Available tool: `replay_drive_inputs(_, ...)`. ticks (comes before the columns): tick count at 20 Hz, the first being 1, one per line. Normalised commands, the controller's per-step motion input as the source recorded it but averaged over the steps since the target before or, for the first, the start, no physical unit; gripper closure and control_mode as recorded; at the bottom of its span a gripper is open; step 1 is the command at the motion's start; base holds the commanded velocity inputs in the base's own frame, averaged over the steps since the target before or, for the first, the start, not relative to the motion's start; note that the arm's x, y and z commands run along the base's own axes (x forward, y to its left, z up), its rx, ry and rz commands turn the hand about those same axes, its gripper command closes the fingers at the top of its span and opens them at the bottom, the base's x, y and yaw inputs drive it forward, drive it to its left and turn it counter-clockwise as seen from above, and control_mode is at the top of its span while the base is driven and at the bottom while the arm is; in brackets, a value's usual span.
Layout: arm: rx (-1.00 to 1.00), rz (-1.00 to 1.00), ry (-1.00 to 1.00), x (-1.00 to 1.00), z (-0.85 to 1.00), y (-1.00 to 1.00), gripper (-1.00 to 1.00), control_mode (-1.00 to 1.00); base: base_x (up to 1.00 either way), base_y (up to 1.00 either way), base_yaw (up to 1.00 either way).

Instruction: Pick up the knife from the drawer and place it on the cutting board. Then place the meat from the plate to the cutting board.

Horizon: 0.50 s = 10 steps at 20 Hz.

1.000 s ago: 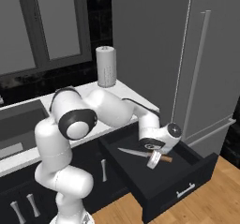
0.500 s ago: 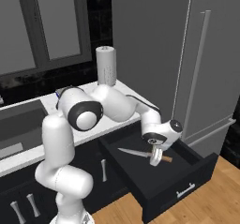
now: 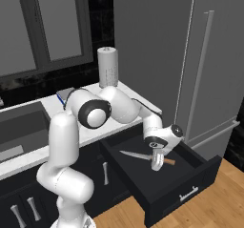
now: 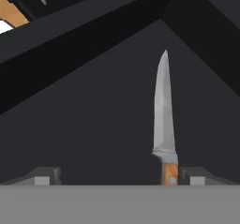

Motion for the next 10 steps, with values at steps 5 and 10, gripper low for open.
replay_drive_inputs(5,0.00,0.00,0.00,0.32,-0.28,0.00,-1.00,-1.00,0.00,0.00,0.00)
replay_drive_inputs(10,0.00,0.00,0.00,0.29,-0.29,0.00,-1.00,-1.00,0.00,0.00,0.00)
